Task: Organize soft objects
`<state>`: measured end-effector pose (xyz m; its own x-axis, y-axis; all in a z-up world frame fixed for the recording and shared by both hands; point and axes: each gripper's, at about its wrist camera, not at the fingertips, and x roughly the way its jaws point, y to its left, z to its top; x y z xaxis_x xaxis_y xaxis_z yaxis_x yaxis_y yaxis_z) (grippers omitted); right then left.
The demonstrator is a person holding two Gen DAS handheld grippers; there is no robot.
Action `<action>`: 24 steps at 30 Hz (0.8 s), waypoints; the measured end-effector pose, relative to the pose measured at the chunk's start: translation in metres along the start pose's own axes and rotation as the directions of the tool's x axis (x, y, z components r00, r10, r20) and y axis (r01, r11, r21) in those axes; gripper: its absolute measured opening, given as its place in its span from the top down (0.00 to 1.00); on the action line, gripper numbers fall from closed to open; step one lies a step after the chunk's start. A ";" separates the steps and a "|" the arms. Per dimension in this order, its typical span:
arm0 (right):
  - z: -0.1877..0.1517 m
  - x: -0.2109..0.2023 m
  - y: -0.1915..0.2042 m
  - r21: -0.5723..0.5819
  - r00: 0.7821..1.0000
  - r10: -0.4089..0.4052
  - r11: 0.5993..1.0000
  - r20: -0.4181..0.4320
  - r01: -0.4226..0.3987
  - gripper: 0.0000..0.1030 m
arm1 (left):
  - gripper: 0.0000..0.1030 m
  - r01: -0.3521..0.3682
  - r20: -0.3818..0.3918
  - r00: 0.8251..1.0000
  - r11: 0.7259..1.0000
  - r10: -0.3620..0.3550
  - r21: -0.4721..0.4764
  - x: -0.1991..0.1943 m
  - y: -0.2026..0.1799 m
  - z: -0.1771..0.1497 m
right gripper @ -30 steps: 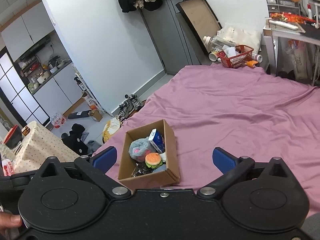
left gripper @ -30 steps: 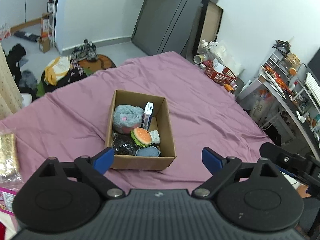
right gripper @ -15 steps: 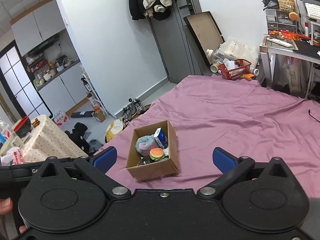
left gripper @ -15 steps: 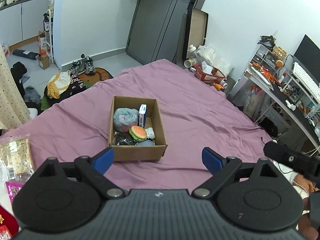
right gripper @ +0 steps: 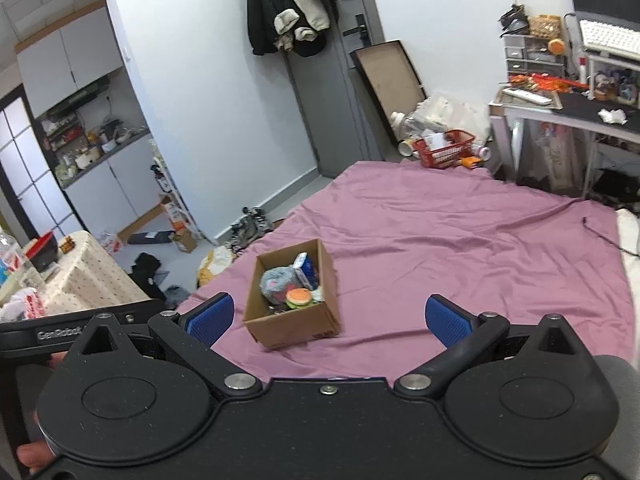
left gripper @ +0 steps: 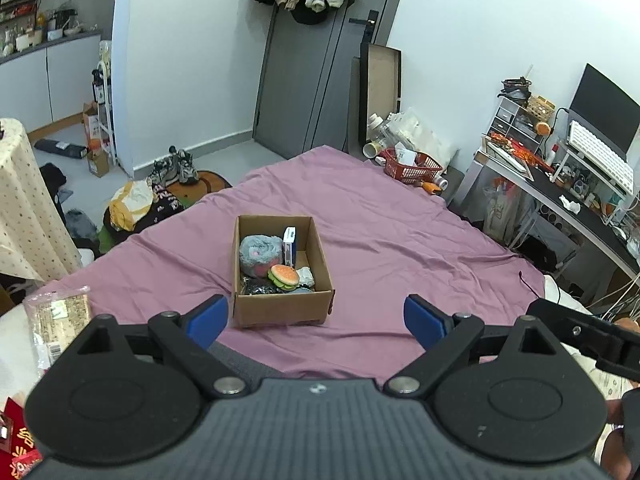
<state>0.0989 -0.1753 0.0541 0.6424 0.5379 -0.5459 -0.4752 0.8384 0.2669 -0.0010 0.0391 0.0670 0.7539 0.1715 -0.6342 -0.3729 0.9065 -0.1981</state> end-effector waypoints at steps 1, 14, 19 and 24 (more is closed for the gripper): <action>-0.001 -0.003 0.001 -0.002 1.000 -0.009 1.000 0.007 0.009 0.00 | 0.09 0.001 0.005 1.000 1.000 -0.001 0.012 -0.003 -0.001 -0.001; -0.009 -0.022 0.014 -0.077 0.999 -0.041 0.996 0.036 0.043 0.00 | 0.09 -0.057 0.024 0.998 0.996 0.055 0.075 -0.022 -0.010 -0.016; -0.010 -0.025 0.016 -0.083 0.998 -0.049 0.995 0.047 0.053 0.00 | 0.09 -0.056 0.041 0.998 0.996 0.054 0.063 -0.029 -0.004 -0.018; -0.011 -0.028 0.018 -0.089 0.997 -0.051 0.994 0.054 0.056 0.00 | 0.09 -0.052 0.045 0.998 0.997 0.050 0.063 -0.032 0.000 -0.020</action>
<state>0.0655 -0.1762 0.0654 0.6974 0.4982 -0.5152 -0.4900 0.8561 0.1646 -0.0364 0.0261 0.0721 0.7580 0.2335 -0.6091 -0.3769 0.9189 -0.1168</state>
